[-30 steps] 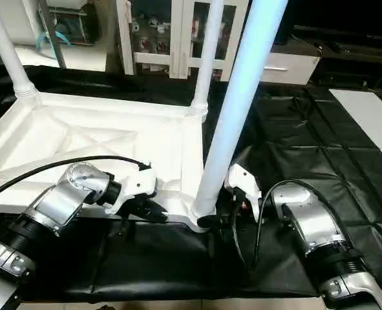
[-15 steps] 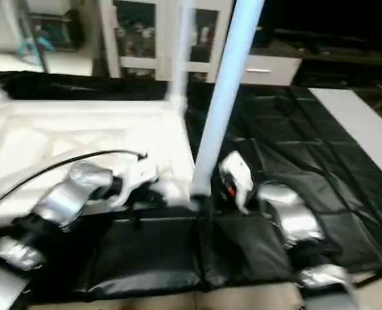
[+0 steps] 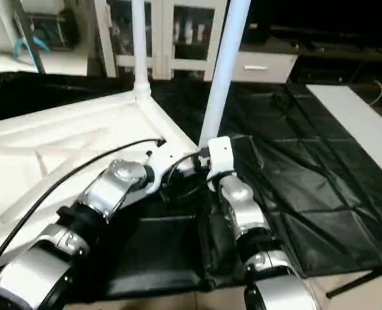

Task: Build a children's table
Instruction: Rotate leg to tighten

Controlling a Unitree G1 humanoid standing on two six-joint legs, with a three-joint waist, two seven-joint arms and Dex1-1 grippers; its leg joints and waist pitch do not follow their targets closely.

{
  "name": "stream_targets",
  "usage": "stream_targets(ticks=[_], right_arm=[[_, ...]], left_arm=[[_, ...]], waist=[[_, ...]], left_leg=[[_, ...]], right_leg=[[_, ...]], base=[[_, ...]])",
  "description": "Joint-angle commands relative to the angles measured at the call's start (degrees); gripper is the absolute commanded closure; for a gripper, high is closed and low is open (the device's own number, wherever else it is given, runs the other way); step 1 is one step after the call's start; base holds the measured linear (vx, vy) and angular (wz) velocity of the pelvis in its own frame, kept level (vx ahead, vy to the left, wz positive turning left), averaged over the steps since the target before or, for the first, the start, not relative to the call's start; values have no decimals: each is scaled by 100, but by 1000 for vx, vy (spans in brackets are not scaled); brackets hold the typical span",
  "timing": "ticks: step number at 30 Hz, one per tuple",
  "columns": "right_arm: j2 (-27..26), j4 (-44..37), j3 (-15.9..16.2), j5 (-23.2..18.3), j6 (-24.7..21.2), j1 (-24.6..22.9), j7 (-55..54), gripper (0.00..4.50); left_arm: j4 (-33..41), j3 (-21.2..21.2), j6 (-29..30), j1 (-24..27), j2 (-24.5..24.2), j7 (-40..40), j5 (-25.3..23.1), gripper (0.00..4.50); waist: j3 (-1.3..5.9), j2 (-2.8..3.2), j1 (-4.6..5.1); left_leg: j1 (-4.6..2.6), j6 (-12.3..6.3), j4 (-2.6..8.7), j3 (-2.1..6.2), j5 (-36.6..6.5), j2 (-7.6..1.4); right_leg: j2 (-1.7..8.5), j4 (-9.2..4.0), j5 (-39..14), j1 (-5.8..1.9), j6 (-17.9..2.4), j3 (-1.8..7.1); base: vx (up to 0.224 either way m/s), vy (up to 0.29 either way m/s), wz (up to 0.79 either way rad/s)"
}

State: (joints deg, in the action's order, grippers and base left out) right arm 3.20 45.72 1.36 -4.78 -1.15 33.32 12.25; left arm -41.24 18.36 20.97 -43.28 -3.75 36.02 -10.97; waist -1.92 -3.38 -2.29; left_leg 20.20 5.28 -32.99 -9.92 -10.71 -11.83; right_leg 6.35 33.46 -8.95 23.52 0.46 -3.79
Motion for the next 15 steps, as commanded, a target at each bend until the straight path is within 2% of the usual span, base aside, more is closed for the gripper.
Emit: stream_targets(ticks=[1, 4, 5, 6, 7, 9, 10, 11, 12, 15], right_arm=[[-145, -123, 93, -248, 119, -33, 761, 129], [167, -726, 58, -573, 93, -286, 1533, 108], [197, -754, 71, -567, 96, -300, 1559, 97], [271, -826, 104, -549, 102, -337, 1625, 86], [724, -993, 153, -419, 59, -431, 1861, 78], [867, -1027, 128, -399, 81, -451, 1957, 71], [960, -1045, 71, -413, 54, -458, 2069, 49], [1031, -1047, 46, -423, 42, -455, 2146, 49], [1365, -1112, 3, -492, -63, -472, 2609, 42], [1964, -1441, 114, -701, -277, -640, 3781, 16]], left_arm=[[-13, 134, -264, 0, 133, -46, -18, 450], [22, 175, -465, 83, 12, 191, 8, 450], [30, 177, -467, 91, 3, 201, 8, 450], [51, 184, -471, 110, -20, 226, 8, 450], [116, 418, -607, 192, -279, 426, -205, 450], [135, 458, -602, 222, -353, 472, -250, 450], [155, 456, -609, 250, -392, 528, -236, 450], [175, 442, -603, 268, -414, 577, -208, 450], [270, 451, -703, 356, -545, 898, -109, 450], [548, 575, -874, 556, -857, 1782, 98, 450]], waist=[[314, 5, -47], [312, 16, -98], [316, 12, -111], [317, 2, -107], [311, 11, -124], [328, 6, -162], [309, 11, -147], [303, 5, -144], [312, 17, -147], [315, 20, -187]], left_leg=[[15, -266, 410, -36, -1662, -60], [22, -367, 402, -45, -1503, -70], [17, -395, 395, -51, -1459, -72], [51, -403, 398, -43, -1327, -69], [45, -402, 404, -44, -1272, -72], [44, -417, 376, -50, -1160, -82], [64, -425, 391, -52, -1152, -78], [76, -418, 396, -48, -1185, -79], [52, -383, 395, -45, -1237, -84], [22, -511, 371, -58, -1124, -101]], right_leg=[[123, -385, -1446, -245, -1026, 148], [125, -376, -1278, -276, -1078, 152], [124, -371, -1226, -272, -1097, 154], [131, -351, -1186, -298, -1113, 153], [130, -367, -1298, -286, -1103, 144], [138, -346, -1238, -299, -1099, 151], [129, -346, -1240, -292, -1103, 152], [133, -356, -1328, -299, -1080, 149], [139, -367, -1444, -290, -1070, 147], [115, -323, -976, -299, -1286, 159]], base=[[0, 0, 0], [0, 0, 0], [0, 0, 0], [0, 0, 0], [0, 0, 0], [0, 0, 0], [0, 0, 0], [0, 0, 0], [0, 0, 0], [0, 0, 0]])
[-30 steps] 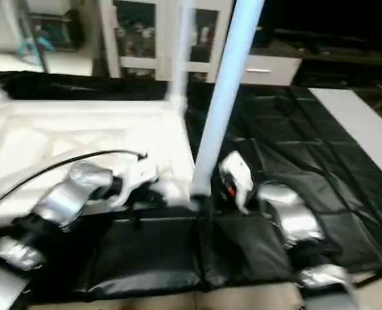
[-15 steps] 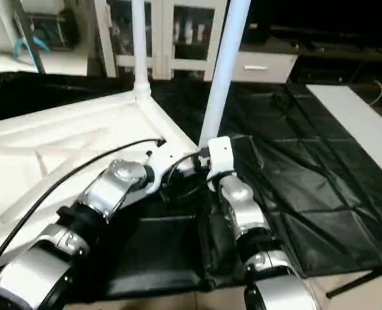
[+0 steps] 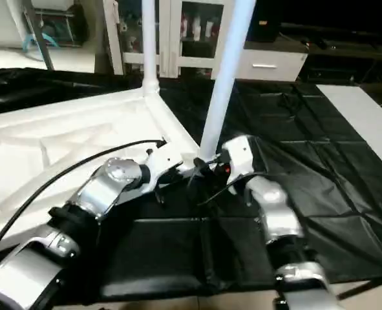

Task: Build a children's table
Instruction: Rotate leg to tighten

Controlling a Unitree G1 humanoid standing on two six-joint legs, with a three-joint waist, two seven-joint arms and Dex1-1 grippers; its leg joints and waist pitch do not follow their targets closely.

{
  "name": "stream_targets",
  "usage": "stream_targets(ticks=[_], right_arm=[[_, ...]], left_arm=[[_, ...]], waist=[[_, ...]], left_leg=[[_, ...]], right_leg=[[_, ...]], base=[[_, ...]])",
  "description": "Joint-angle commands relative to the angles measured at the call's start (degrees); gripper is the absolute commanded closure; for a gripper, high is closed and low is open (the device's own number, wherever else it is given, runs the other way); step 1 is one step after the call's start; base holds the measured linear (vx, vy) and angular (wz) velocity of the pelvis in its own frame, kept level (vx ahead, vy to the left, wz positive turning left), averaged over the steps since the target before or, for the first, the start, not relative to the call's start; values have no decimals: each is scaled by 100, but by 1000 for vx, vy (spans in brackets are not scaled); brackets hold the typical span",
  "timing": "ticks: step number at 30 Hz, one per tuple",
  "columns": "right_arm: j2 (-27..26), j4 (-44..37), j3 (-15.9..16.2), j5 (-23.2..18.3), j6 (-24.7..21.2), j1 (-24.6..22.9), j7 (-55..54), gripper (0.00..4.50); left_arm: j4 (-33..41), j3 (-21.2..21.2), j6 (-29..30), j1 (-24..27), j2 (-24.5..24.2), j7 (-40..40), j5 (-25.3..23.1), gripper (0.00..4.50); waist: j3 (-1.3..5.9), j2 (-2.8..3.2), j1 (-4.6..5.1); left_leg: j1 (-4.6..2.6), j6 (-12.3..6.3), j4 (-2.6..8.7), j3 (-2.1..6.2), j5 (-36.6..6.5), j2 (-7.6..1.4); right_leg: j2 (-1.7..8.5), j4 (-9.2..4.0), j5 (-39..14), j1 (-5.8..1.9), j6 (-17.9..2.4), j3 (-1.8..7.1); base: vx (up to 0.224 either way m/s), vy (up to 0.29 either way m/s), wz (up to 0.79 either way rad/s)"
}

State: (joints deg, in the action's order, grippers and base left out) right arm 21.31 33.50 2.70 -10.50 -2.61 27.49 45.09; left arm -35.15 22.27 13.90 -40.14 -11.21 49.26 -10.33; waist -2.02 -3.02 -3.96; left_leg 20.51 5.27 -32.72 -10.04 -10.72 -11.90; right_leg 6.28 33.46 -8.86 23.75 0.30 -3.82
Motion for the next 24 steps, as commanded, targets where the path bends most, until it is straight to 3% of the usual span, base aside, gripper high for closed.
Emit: stream_targets(ticks=[1, 3, 9, 11, 21, 24], right_arm=[[434, -490, 137, -259, -251, -214, 1165, 8], [673, -732, 252, -432, -502, -346, 1673, 3], [1110, -1130, 549, -599, -790, -552, 2726, 3], [1100, -1225, 589, -601, -797, -557, 2774, 3], [1040, -1277, 814, -478, -672, -514, 3111, 3], [1080, -1283, 907, -402, -619, -510, 3230, 30]], left_arm=[[168, 319, -380, 370, -318, 1026, 175, 450], [533, 460, -445, 547, -561, 1735, 438, 450], [856, 559, -232, 682, -917, 2371, 560, 450], [1008, 576, -135, 731, -987, 2579, 639, 450], [1254, 617, -10, 784, -1050, 2801, 717, 450], [1273, 620, 13, 780, -1054, 2793, 707, 450]], waist=[[311, -17, -29], [304, -26, -45], [289, -6, -101], [289, -26, -115], [315, -30, -122], [313, -34, -120]], left_leg=[[9, -582, 345, -47, -1142, -100], [17, -656, 360, -48, -1200, -113], [-60, -414, 379, -58, -1482, -136], [-50, -368, 392, -53, -1480, -145], [-31, -368, 365, -64, -1170, -122], [-26, -378, 362, -64, -1167, -120]], right_leg=[[123, -307, -888, -331, -1315, 166], [145, -320, -999, -342, -1313, 167], [142, -338, -1368, -264, -1323, 180], [153, -324, -1411, -282, -1283, 186], [151, -283, -1104, -303, -1300, 185], [153, -286, -1145, -306, -1288, 185]], base=[[0, 0, 0], [0, 0, 0], [0, 0, 0], [0, 0, 0], [0, 0, 0], [0, 0, 0]])
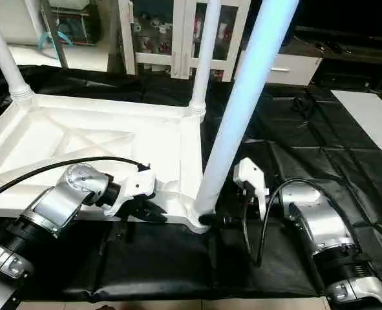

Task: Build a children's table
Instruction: Rotate leg to tighten

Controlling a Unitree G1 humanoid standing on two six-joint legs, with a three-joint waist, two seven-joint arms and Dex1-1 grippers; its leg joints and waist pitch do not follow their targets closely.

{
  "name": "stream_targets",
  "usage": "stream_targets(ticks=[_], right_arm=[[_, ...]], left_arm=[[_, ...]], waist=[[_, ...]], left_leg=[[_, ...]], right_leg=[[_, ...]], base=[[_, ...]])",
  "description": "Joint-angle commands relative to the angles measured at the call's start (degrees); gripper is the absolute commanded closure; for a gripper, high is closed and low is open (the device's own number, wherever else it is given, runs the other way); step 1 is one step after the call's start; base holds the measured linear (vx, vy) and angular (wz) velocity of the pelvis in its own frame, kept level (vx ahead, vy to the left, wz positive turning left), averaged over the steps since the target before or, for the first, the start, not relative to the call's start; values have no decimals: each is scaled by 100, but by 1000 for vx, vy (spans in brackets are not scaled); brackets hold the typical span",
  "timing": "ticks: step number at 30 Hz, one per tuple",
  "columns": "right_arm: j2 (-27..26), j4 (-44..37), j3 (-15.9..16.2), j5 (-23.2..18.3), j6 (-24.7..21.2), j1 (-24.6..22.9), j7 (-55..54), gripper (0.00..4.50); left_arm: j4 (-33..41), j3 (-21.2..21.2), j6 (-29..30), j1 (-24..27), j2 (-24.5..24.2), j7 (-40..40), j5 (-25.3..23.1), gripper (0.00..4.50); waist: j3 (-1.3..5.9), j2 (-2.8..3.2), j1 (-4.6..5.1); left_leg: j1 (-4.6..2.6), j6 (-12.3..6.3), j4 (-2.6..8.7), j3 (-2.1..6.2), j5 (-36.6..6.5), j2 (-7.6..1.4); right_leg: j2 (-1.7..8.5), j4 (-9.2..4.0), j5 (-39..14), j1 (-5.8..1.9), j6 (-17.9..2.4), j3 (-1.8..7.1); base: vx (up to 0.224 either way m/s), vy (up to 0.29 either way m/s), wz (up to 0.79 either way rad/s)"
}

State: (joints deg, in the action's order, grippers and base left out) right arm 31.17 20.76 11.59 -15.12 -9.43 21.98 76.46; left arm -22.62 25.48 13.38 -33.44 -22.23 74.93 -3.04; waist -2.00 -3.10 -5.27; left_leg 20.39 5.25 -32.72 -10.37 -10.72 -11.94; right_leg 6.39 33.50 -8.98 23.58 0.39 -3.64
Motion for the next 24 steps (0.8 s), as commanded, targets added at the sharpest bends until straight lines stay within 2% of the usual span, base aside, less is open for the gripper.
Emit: stream_targets(ticks=[1, 2, 4, 12, 21, 23, 24], right_arm=[[102, -14, 49, 87, 71, 41, 109, 41], [105, -17, 76, 108, 88, 39, 128, 41], [86, 9, 128, 171, 150, 43, 132, 71], [76, 170, 273, 409, 409, 65, 132, 127], [34, 224, 288, 475, 480, 42, 126, 193], [-134, 366, 211, 515, 438, 37, -229, 194], [-168, 399, 190, 526, 409, 45, -312, 206]], left_arm=[[21, 302, 69, 109, 48, 224, -26, 450], [20, 304, 71, 110, 49, 220, -29, 450], [23, 308, 82, 109, 58, 204, -33, 450], [13, 318, 92, 112, 80, 160, -59, 450], [9, 344, 95, 114, 64, 177, -80, 450], [-33, 297, 125, 84, 147, 33, -84, 450], [-43, 284, 138, 76, 169, 1, -81, 450]], waist=[[314, -25, 11], [312, -29, 10], [316, -43, 11], [325, -42, 7], [323, -34, 2], [325, -34, 5], [303, -16, 16]], left_leg=[[-17, -378, 360, -29, -1155, -117], [-18, -377, 361, -31, -1154, -118], [-20, -373, 356, -31, -1131, -119], [-24, -404, 342, -34, -1055, -111], [-29, -399, 344, -31, -1129, -113], [-32, -391, 345, -30, -1143, -114], [-31, -356, 366, -26, -1247, -111]], right_leg=[[142, -289, -1126, -289, -1298, 167], [143, -292, -1128, -288, -1299, 169], [139, -284, -1102, -287, -1303, 168], [136, -269, -987, -294, -1343, 167], [134, -270, -1005, -300, -1357, 164], [138, -272, -1031, -299, -1344, 165], [131, -295, -1181, -291, -1315, 162]], base=[[0, 0, 0], [0, 0, 0], [0, 0, 0], [0, 0, 0], [0, 0, 0], [0, 0, 0], [0, 0, 0]])
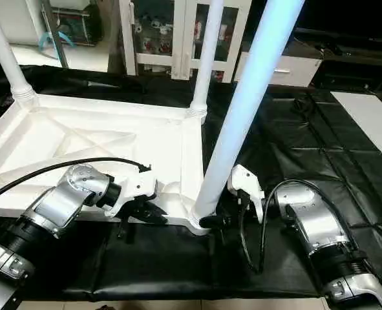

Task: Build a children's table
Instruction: Rotate leg to tighten

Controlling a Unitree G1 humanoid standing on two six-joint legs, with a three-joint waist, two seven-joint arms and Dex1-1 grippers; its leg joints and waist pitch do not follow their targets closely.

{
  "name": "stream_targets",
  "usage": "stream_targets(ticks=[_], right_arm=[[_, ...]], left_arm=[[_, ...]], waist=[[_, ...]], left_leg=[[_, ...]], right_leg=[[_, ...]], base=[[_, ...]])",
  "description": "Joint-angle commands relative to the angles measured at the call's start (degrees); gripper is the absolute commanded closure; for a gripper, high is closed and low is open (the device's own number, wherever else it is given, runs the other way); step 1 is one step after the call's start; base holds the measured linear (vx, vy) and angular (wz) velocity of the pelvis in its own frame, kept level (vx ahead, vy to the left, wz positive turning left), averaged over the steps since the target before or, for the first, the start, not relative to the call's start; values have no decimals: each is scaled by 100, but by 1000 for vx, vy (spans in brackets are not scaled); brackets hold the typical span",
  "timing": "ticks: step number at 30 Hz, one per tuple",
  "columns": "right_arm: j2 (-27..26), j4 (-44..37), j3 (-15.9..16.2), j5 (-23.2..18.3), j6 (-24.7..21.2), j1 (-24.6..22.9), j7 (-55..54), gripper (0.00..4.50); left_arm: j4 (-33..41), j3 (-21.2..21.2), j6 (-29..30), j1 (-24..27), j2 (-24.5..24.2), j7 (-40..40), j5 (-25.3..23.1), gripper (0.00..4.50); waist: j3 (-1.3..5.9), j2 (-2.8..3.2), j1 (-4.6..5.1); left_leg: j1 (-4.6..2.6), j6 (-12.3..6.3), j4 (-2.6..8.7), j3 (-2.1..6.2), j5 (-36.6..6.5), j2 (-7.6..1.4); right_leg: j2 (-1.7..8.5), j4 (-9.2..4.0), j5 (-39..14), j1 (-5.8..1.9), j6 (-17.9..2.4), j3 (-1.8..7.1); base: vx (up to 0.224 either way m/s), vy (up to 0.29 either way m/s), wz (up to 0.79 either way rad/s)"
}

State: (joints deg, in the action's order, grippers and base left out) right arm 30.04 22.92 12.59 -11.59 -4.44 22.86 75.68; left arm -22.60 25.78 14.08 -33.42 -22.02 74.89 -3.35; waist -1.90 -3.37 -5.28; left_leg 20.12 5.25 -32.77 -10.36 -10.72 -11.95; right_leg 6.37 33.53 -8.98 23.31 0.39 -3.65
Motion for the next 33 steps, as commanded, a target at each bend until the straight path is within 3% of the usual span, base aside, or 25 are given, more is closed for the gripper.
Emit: stream_targets(ticks=[1, 2, 4, 7, 10, 12, 14, 18, 19, 21, 22, 23, 26, 27, 30, 32, 33], right_arm=[[-117, 239, 53, 184, -78, -32, -355, 217], [-227, 348, -17, 190, -119, -4, -571, 217], [-437, 606, -135, 250, -298, 84, -1106, 227], [-750, 943, -282, 326, -645, 227, -1909, 235], [-933, 856, -202, 371, -749, 167, -2052, 239], [-1110, 817, -99, 510, -799, 132, -2293, 239], [-1400, 1026, -159, 690, -895, 223, -3017, 240], [-2184, 1899, -595, 894, -798, 630, -5127, 243], [-2536, 2214, -677, 916, -570, 803, -5741, 243], [-2637, 2278, -651, 957, -459, 847, -5870, 243], [-2758, 2348, -629, 1028, -266, 897, -6056, 243], [-2866, 2394, -618, 1050, -114, 959, -6066, 243], [-2976, 2495, -647, 1185, 205, 1089, -6271, 243], [-3042, 2510, -801, 1001, 250, 1129, -6166, 243], [-3104, 2561, -932, 868, 473, 1191, -6016, 243], [-3016, 2290, -1039, 422, 551, 1092, -5105, 243], [-3016, 2290, -1039, 422, 551, 1092, -5105, 243]], left_arm=[[-54, 243, 80, 67, 168, -21, -48, 450], [-123, 178, 153, 27, 284, -205, -48, 450], [-303, 35, 290, -79, 536, -636, -65, 450], [-606, -181, 466, -278, 913, -1303, -96, 450], [-819, -296, 611, -457, 1185, -1735, -125, 450], [-1039, -427, 786, -628, 1432, -2261, -186, 450], [-1323, -656, 914, -814, 1704, -2945, -211, 450], [-2091, -1145, 556, -1269, 2279, -4401, -233, 450], [-2393, -1272, 309, -1452, 2464, -4856, -228, 450], [-2474, -1301, 234, -1503, 2510, -5003, -240, 450], [-2526, -1341, 157, -1555, 2555, -5139, -242, 450], [-2545, -1361, 111, -1592, 2578, -5210, -253, 450], [-2582, -1332, 65, -1639, 2542, -5224, -316, 450], [-2590, -1331, 18, -1637, 2508, -5224, -340, 450], [-2752, -1373, -99, -1685, 2496, -5286, -370, 450], [-2813, -1361, -213, -1676, 2424, -5234, -391, 450], [-2813, -1361, -213, -1676, 2424, -5234, -391, 450]], waist=[[281, 6, 27], [265, 2, 39], [238, 4, 71], [238, -18, 147], [240, -31, 232], [232, -26, 227], [235, -22, 244], [256, -7, 398], [264, 50, 421], [274, 21, 454], [269, 62, 448], [274, 11, 460], [284, 43, 429], [297, 9, 413], [300, 22, 352], [307, 16, 310], [314, -4, 270]], left_leg=[[-12, -289, 387, -21, -1456, -111], [-12, -254, 404, -15, -1599, -112], [-57, -61, 419, 23, -2123, -100], [-21, 76, 429, 85, -2304, -70], [-8, 23, 428, 121, -2458, -62], [-56, -6, 402, 102, -2509, -45], [-50, -12, 400, 107, -2500, -37], [-10, 86, 394, 178, -2725, -10], [7, 72, 413, 194, -2683, -9], [38, 29, 431, 194, -2668, -9], [-4, -39, 432, 168, -2684, -17], [-2, -86, 423, 152, -2643, -14], [16, -194, 436, 106, -2367, -26], [30, -239, 437, 84, -2205, -26], [43, -338, 438, 42, -1856, -40], [23, -400, 421, 8, -1776, -33], [16, -468, 401, -7, -1676, -38]], right_leg=[[137, -328, -1453, -262, -1248, 160], [135, -354, -1668, -255, -1191, 157], [159, -461, -2625, -206, -904, 136], [155, -509, -3097, -208, -635, 92], [160, -578, -3309, -211, -473, 47], [150, -617, -3390, -149, -448, 47], [147, -620, -3401, -139, -456, 44], [152, -664, -3611, -173, -291, -68], [161, -665, -3492, -194, -315, -75], [154, -682, -3309, -226, -314, -98], [160, -698, -3126, -186, -402, -73], [155, -695, -3044, -181, -443, -69], [161, -635, -2617, -184, -657, -9], [155, -601, -2388, -207, -732, 12], [158, -538, -1970, -217, -876, 61], [151, -531, -1882, -219, -897, 77], [148, -502, -1699, -221, -955, 93]], base=[[0, 0, 0], [0, 0, 0], [0, 0, 0], [-39, 4, -3], [-19, 4, -2], [0, 0, 0], [0, 0, 0], [0, 0, 0], [0, 0, 0], [0, 0, 0], [0, 0, 0], [0, 0, 0], [0, 0, 0], [0, 0, 0], [0, 0, 0], [0, 0, 0], [0, 0, 0]])
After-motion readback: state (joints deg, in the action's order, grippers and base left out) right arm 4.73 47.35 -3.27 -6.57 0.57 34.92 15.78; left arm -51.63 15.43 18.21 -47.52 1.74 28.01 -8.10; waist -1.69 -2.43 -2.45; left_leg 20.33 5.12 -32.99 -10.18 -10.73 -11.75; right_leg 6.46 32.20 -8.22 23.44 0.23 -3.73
